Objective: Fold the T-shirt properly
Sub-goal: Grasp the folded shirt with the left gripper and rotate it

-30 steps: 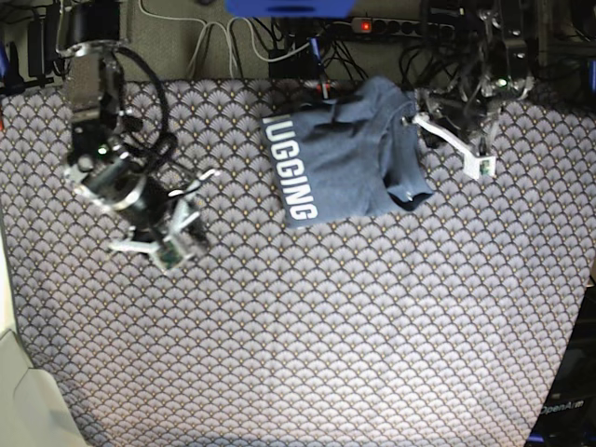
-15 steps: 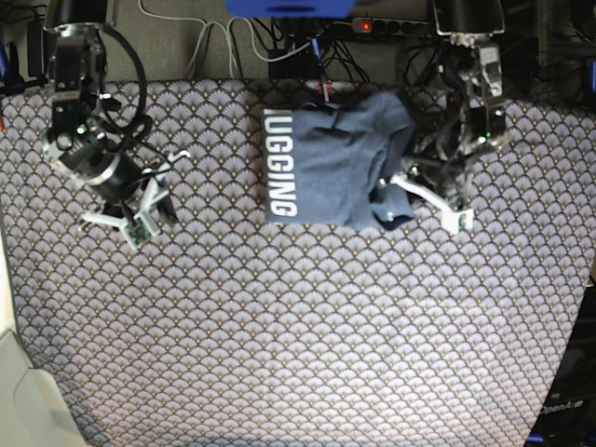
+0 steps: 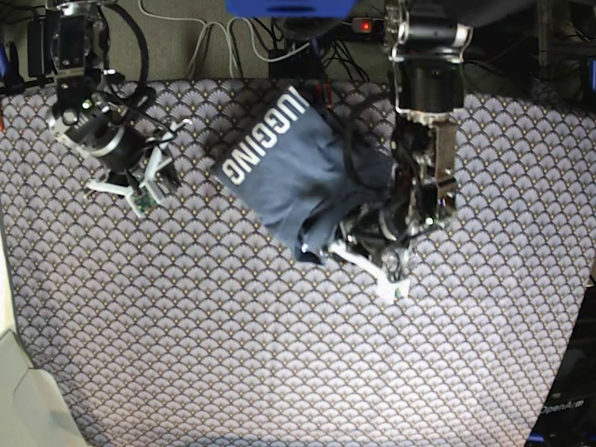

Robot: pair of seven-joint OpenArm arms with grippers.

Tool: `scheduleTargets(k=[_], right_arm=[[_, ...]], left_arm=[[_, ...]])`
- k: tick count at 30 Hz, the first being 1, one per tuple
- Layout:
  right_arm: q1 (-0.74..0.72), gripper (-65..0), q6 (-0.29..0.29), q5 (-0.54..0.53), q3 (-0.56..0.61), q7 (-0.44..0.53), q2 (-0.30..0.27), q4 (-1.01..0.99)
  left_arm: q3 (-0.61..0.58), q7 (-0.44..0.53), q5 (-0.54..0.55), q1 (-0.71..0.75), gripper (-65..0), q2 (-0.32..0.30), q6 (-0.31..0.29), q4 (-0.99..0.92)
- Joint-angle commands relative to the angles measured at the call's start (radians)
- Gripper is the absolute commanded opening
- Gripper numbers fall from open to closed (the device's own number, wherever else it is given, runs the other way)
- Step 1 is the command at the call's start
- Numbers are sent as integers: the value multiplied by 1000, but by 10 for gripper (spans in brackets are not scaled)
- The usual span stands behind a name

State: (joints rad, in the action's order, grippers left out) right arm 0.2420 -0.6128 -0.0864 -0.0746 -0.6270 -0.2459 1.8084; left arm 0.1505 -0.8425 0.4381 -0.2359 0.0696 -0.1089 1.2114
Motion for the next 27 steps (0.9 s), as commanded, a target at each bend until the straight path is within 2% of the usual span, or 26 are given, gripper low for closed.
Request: scheduleTargets(k=[1,4,8,12,15,19,21,27], right_arm=[[-10,-510,0,-14,-4,22,-7,17],[-19,-510,0,-13,-6,22,-8,14],[-45,-510,0,-13,-8,22,-10,12],[-86,-560,0,-13,-4,22,-20,8],[-135,-650,0,-13,-4,22,-19,-35],[-188,-650,0,-13,-4,22,-16,-135],[-203,-650,0,-13,-4,22,-13,-169],[-198,-650,0,-13,43,22,15,-178]], left_arm=[[5,15,6,-29,-648,-7,-7,44],[36,4,3,-15,-648,-55,-5,121],[62,-1,3,139,-648,-127,-5,244],[68,-99,3,333,-648,-156,-5,391],[60,-117,3,459,-648,-150,-5,463],[67,-117,-2,534,-648,-104,-5,488],[59,-117,-48,539,-648,-92,-5,483],[59,-120,-204,504,-648,25,-5,479]])
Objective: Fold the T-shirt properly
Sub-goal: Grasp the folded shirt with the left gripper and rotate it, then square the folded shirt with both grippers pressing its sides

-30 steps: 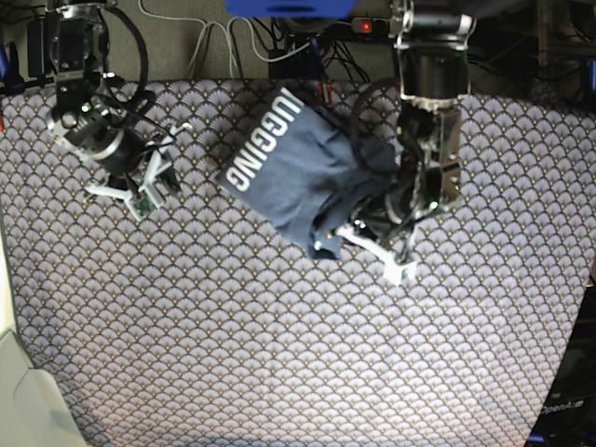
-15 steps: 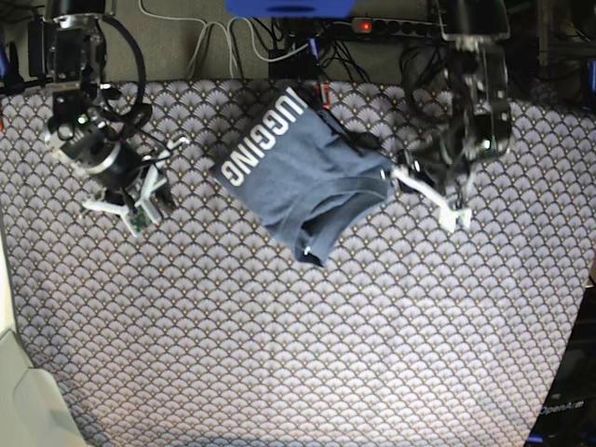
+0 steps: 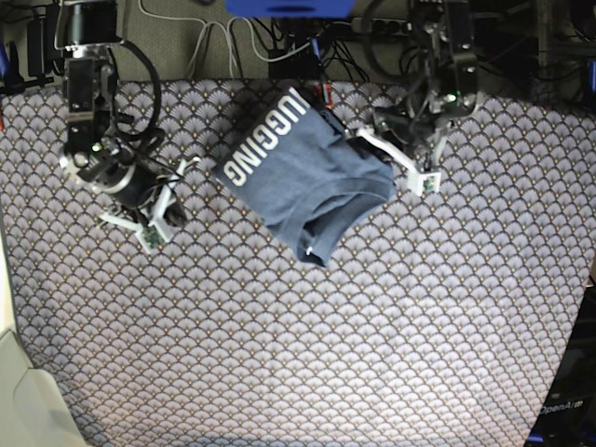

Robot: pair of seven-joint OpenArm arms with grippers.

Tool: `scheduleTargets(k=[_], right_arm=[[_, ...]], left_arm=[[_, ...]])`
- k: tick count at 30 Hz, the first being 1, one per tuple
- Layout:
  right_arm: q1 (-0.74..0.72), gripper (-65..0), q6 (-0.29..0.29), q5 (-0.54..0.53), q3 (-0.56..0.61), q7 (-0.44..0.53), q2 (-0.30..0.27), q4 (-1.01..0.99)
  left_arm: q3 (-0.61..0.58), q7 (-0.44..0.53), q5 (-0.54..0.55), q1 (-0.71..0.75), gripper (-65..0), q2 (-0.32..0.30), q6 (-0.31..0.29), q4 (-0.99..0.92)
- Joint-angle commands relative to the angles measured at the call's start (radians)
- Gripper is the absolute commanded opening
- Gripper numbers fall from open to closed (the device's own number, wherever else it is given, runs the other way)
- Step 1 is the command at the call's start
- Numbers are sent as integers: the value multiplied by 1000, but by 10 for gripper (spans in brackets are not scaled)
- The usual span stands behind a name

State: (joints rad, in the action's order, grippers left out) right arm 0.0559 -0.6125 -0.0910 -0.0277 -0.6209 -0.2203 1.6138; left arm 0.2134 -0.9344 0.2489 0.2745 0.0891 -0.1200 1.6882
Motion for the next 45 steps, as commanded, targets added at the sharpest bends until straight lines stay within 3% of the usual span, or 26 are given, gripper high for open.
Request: scheduleTargets(k=[1,6,12,19,25,29,37,45], right_arm=[[-3,-650,-1,-8,13,16,-11,16],[52,-650,-1,-8,64,16,15,21],[112,-650,-1,-8,76,16,57,21],[164,-650,-1,-8,168,17,57,21],[184,-650,3,-8,256,19,58,21],[184,-650,4,-8,254,17,58,21],[181,-650,4,-6,252,20,20,21],[180,-650,4,-6,251,23,-46,23]], left_arm=[[-4,-35,-29,-17,-648,19,6,2],[-4,-35,-70,-82,-648,68,6,-1],[-4,-38,-73,-189,-648,68,6,-72],[-6,-25,-64,-301,-648,68,6,-222],[-96,-24,-62,-400,-648,68,6,-288],[-127,-24,-62,-423,-648,68,6,-288],[-110,-25,-64,-404,-648,68,6,-268],[-2,-54,-64,-360,-648,68,6,-90]])
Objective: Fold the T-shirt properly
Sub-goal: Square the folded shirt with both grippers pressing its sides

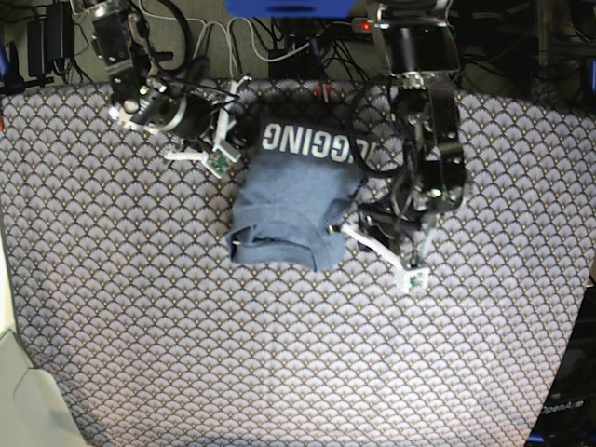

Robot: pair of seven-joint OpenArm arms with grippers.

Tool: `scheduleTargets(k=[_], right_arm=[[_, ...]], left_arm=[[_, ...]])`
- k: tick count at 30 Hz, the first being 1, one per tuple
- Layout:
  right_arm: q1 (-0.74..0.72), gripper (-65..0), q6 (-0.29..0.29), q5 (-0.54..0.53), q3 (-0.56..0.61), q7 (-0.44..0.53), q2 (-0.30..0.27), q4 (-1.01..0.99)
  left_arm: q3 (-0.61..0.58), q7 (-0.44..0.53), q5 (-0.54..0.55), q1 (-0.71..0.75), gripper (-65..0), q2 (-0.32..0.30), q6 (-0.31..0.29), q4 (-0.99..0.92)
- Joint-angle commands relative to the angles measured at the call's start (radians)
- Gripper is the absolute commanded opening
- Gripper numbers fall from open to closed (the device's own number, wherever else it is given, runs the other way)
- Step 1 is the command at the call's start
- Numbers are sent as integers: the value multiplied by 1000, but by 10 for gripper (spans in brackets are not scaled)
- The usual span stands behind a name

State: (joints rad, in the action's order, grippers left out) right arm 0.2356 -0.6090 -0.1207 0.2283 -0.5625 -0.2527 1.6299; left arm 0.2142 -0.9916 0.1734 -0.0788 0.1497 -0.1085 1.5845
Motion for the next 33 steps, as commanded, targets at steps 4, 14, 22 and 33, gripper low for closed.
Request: scheduleTargets(k=[4,14,22,33], right_arm=[[1,-650,1,23,-53,-34,-27,31],[34,-650,1,22,-221,-43,-32,221],[90,-650,1,22,-246,-43,-30,321],[173,-650,-4,14,-243,-35,-1,372]], left_arm=[[-2,-88,12,26,-648,7,-6,98],[-2,-71,4,181,-648,7,-6,127],[-12,-36,8,274,-648,7,-6,110],[-85,-36,13,296,-648,7,-6,35]])
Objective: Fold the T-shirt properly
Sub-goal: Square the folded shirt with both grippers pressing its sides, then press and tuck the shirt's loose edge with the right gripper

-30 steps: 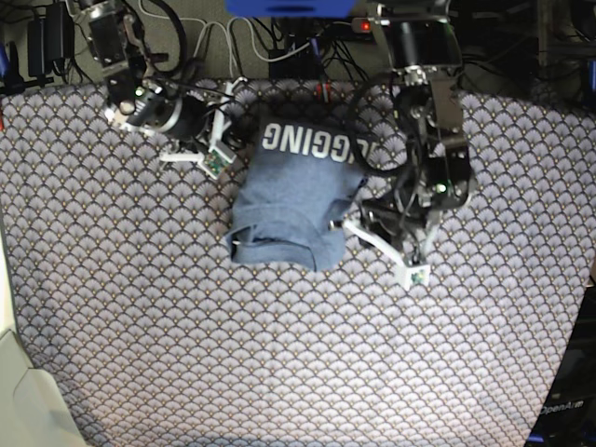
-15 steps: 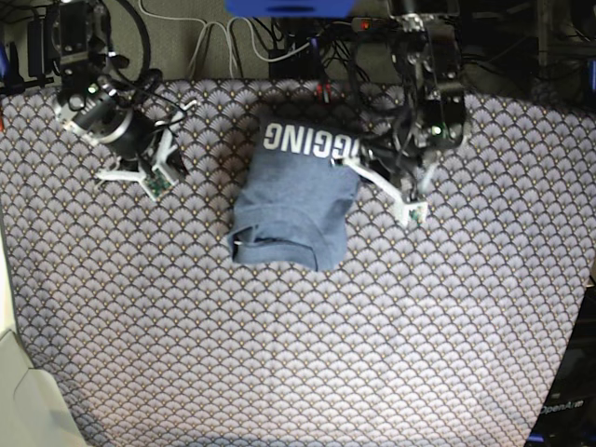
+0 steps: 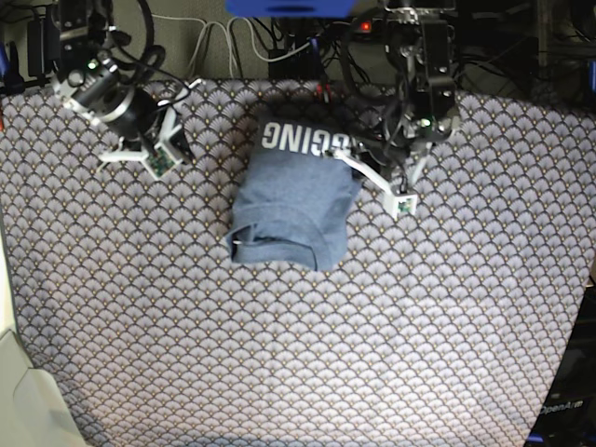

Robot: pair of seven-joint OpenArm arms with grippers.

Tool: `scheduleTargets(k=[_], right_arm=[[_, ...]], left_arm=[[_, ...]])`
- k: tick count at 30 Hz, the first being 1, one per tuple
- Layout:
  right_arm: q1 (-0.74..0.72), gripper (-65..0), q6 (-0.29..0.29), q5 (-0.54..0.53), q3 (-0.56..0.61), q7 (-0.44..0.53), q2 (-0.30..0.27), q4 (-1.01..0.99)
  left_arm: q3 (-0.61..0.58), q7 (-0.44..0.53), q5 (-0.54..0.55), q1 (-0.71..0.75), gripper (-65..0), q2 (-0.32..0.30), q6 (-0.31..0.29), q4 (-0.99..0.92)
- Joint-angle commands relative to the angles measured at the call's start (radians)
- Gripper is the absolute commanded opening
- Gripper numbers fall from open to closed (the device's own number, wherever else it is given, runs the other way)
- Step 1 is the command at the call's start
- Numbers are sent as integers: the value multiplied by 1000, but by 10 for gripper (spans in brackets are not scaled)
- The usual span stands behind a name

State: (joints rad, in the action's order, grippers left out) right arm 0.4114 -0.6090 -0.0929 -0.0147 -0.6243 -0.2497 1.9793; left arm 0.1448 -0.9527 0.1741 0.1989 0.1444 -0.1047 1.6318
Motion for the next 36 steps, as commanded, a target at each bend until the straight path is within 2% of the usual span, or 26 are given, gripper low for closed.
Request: scheduleTargets(k=[1,3,7,11,21,27,36], right_arm=[[2,-650,-5,-14,0,27,5,27],[7,-650,-10,-14,17,28,19,35],[1,-650,-64,-9,42,28,31,38],[-6,-650,-67,-8,38,28,53,38],[-1,-650,-84,-14,42,28,53,45],[-10,-650,-89,-12,58,30,102,47],[-39,-650,-89,-12,293,30,97,42]], left_arm=[[-32,-75,12,21,-648,13,-10,-12],[-57,-75,12,40,-648,13,-10,-11],[-76,-76,12,96,-648,13,-10,71],[-76,-87,6,129,-648,13,-10,157],[-64,-87,11,133,-648,-1,-10,178],[63,-88,11,162,-648,-29,-11,333],[324,-88,12,190,-648,-32,-20,379]])
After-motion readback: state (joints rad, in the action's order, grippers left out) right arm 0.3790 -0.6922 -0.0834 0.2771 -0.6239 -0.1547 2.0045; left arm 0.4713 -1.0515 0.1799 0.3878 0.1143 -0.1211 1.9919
